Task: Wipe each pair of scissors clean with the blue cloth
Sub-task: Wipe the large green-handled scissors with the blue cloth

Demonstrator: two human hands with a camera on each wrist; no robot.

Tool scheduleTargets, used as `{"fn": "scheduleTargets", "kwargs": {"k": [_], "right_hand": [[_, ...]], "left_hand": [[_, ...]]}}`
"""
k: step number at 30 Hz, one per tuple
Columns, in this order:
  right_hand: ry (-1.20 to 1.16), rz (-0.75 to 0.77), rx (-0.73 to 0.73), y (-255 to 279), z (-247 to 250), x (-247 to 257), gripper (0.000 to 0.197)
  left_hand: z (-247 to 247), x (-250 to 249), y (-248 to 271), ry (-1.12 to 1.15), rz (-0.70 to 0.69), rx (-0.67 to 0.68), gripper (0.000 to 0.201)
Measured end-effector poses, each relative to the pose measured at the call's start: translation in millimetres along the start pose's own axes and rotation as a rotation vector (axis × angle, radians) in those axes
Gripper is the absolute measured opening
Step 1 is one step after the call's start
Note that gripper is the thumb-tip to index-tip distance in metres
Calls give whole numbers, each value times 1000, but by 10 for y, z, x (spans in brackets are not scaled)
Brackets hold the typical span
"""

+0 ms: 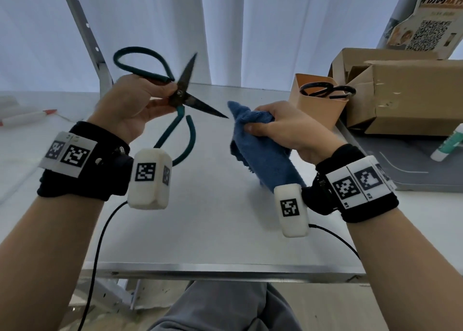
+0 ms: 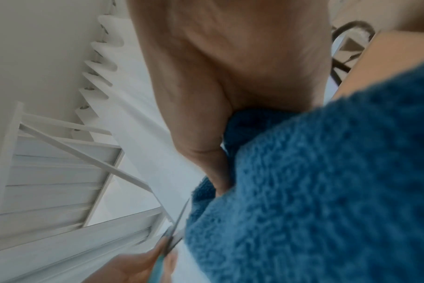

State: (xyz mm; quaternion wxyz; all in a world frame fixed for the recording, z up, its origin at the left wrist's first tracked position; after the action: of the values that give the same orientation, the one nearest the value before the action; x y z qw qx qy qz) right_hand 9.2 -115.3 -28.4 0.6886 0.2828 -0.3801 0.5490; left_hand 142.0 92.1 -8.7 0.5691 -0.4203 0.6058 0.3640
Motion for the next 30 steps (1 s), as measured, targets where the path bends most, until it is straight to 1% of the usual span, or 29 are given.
{"fn": "scheduleTargets", "kwargs": {"k": [3, 4, 6, 7, 8, 9, 10, 11, 12, 15, 16, 19, 21, 23, 25, 27, 30], "right_hand": [[4, -60, -130, -12, 162, -165, 15], [37, -82, -127, -29, 152, -194, 18], [110, -138, -18, -65, 23, -244, 28], [135, -161, 35, -71, -48, -262, 35], [153, -171, 47, -76, -77, -262, 43], [155, -164, 6, -93, -56, -249, 51], [138, -139, -66, -95, -8, -202, 55], [89, -101, -120, -91, 21, -139, 53], [23, -67, -117, -83, -4, -73, 51], [-192, 8, 105, -46, -299, 110, 43], [-230, 29, 135, -45, -357, 159, 37], [-329, 72, 100, -87, -365, 243, 20], [-474, 77, 73, -93, -333, 270, 12], [-629, 79, 17, -97, -266, 269, 14], [-680, 96, -38, -103, -201, 251, 16], [-681, 114, -76, -87, -132, 242, 17], [-681, 114, -129, -58, 9, 205, 19]], "left_hand": [[200, -6, -46, 116, 6, -90, 5], [222, 6, -55, 152, 7, -102, 6], [220, 40, -67, 231, 8, -120, 15], [208, 53, -65, 272, 2, -130, 17], [188, 56, -58, 312, -9, -140, 15], [165, 55, -49, 347, -23, -150, 12], [136, 54, -37, 376, -36, -158, 9], [95, 50, -23, 398, -47, -163, 6], [43, 45, -11, 417, -58, -161, 4], [-160, 48, 12, 471, -64, -132, 2], [-238, 53, 16, 490, -53, -113, 2], [-438, 72, 42, 556, -17, -77, 4], [-521, 82, 68, 605, 1, -68, 4], [-589, 80, 92, 610, 4, -37, 4], [-620, 81, 117, 590, 9, -18, 6], [-572, 102, 120, 607, 21, -52, 9], [-394, 156, 72, 636, -8, -140, 17]]}}
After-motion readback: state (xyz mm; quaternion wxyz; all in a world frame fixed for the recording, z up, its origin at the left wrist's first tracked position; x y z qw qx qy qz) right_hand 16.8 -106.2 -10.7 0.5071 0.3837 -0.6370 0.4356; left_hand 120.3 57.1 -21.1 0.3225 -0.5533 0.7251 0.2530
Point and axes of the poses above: each hand's wrist, its own y-axis away from the middle knuckle, its own z-axis out of the back of the hand, x = y × z, the point moved 8 cm from there along -y, towards the middle knuckle
